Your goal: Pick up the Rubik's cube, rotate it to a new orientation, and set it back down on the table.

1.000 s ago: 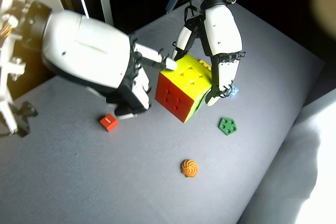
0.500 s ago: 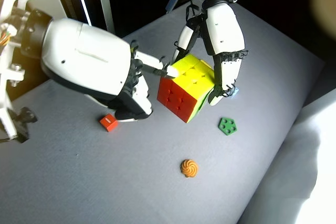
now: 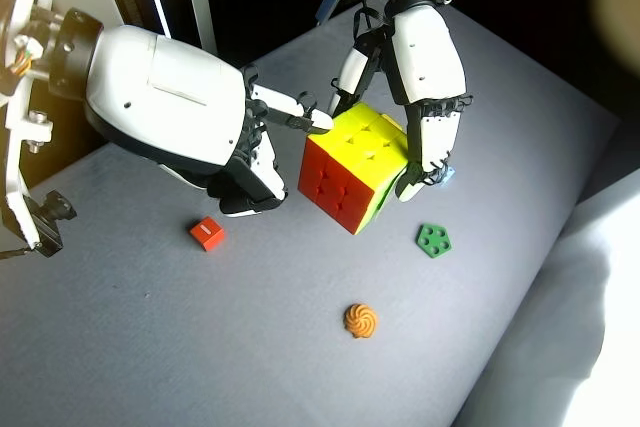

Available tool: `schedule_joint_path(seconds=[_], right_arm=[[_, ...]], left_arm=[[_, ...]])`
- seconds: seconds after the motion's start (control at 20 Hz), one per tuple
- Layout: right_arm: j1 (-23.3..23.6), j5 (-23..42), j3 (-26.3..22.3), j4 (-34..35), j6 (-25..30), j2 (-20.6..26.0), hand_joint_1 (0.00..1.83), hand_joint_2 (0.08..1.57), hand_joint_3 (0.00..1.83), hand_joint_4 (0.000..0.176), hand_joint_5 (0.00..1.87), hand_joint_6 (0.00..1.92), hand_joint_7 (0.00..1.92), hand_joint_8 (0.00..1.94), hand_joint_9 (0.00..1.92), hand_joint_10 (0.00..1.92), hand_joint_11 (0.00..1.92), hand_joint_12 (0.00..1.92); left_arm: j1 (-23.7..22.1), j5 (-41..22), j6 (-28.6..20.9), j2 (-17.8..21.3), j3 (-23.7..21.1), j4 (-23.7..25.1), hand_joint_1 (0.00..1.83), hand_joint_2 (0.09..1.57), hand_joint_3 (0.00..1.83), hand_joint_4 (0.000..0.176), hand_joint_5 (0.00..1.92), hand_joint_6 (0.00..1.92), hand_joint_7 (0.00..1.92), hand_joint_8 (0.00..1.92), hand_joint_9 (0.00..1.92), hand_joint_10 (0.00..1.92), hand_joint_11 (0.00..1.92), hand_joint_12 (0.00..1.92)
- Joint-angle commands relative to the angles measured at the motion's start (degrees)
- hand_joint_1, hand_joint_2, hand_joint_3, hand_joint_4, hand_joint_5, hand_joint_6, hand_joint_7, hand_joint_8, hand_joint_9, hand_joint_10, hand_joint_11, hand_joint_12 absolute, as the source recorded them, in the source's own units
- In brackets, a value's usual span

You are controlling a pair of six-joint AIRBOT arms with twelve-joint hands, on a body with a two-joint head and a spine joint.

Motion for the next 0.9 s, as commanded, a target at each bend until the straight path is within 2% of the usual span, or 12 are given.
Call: schedule_joint_path(seconds=[0.0,0.1,0.25,0.3,0.35,0.4,0.45,0.5,0.6,0.65,0.75,0.85], right_arm=[[0.22,-1.78,-0.06,0.75,-0.24,0.02,1.34,1.10,0.00,0.141,0.00,0.00,0.90,1.69,0.91,1.71,0.65,1.78],[-0.20,-1.89,-0.06,0.75,-0.24,-0.03,1.35,1.13,0.02,0.131,0.00,0.00,0.89,1.26,0.89,1.73,0.70,1.81],[-1.34,-2.94,-0.04,0.75,-0.25,-0.38,1.35,1.14,0.03,0.119,0.00,0.00,0.87,1.30,0.88,1.77,0.65,1.85],[-1.44,-3.16,-0.05,0.75,-0.25,-0.65,1.34,1.11,0.01,0.114,0.00,0.00,0.84,1.64,0.89,1.82,0.70,1.90],[-1.53,-3.34,-0.05,0.75,-0.25,-0.83,1.34,1.14,0.03,0.105,0.00,0.00,0.85,1.38,0.91,1.83,0.74,1.90],[-1.86,-3.78,-0.05,0.75,-0.25,-1.04,1.34,1.09,0.01,0.108,0.00,0.00,0.82,1.65,0.94,1.85,0.77,1.91],[-2.11,-3.95,-0.05,0.75,-0.25,-1.11,1.34,1.14,0.05,0.117,0.00,0.00,0.83,1.40,0.91,1.83,0.68,1.91],[-2.54,-4.14,-0.05,0.75,-0.25,-1.23,1.31,1.11,0.02,0.117,0.00,0.00,0.79,1.65,0.89,1.84,0.58,1.86],[-3.10,-4.84,-0.02,0.75,-0.25,-1.55,1.33,1.16,0.05,0.104,0.00,0.00,0.83,1.35,0.80,1.65,0.36,1.70],[-3.29,-4.97,-0.01,0.75,-0.25,-1.70,1.44,1.16,0.02,0.118,0.00,0.00,0.83,1.47,0.78,1.27,0.22,1.48],[-3.56,-5.72,-0.01,0.75,-0.25,-2.15,1.48,1.15,0.00,0.133,0.00,0.00,0.84,1.34,0.80,1.27,0.11,1.28],[-3.94,-6.45,0.03,0.75,-0.25,-2.56,1.48,1.13,0.00,0.134,0.00,0.00,0.88,1.30,0.84,1.20,0.14,1.34]], left_arm=[[-1.33,-0.31,-1.02,0.24,0.00,4.50,1.36,1.16,0.00,0.000,0.89,0.98,0.90,1.15,0.79,1.41,0.54,1.36],[-1.33,-0.31,-1.02,0.23,0.01,4.50,1.36,1.15,0.00,0.000,0.91,0.96,0.91,1.13,0.80,1.40,0.56,1.36],[-1.43,-0.31,-1.02,0.23,0.08,4.50,1.36,1.17,0.00,0.000,0.88,0.99,0.86,1.24,0.75,1.45,0.51,1.41],[-1.46,-0.31,-1.02,0.23,0.08,4.50,1.36,1.17,0.00,0.000,0.89,0.96,0.87,1.24,0.75,1.45,0.52,1.41],[-1.49,-0.31,-1.02,0.23,0.08,4.49,1.36,1.17,0.00,0.000,0.88,0.98,0.86,1.25,0.75,1.45,0.52,1.40],[-1.53,-0.31,-1.02,0.23,0.06,4.31,1.36,1.17,0.00,0.000,0.89,0.95,0.88,1.24,0.75,1.44,0.53,1.40],[-1.54,-0.31,-1.02,0.23,0.05,4.29,1.36,1.16,0.00,0.000,0.90,0.94,0.90,1.19,0.78,1.42,0.56,1.38],[-1.57,-0.31,-1.02,0.23,0.04,4.28,1.37,1.14,0.00,0.000,0.94,0.89,0.92,1.13,0.80,1.40,0.57,1.37],[-1.64,-0.31,-1.02,0.23,0.06,4.23,1.36,1.15,0.00,0.000,0.93,0.93,0.89,1.14,0.80,1.40,0.57,1.37],[-1.65,-0.31,-1.02,0.23,0.08,4.23,1.36,1.16,0.00,0.000,0.90,0.97,0.89,1.15,0.79,1.43,0.55,1.39],[-1.68,-0.33,-1.01,0.23,0.08,4.15,1.36,1.16,0.00,0.000,0.90,0.98,0.89,1.16,0.78,1.42,0.54,1.38],[-1.71,-0.33,-1.01,0.23,0.09,4.12,1.35,1.19,0.00,0.000,0.85,1.02,0.83,1.30,0.70,1.52,0.46,1.46]])
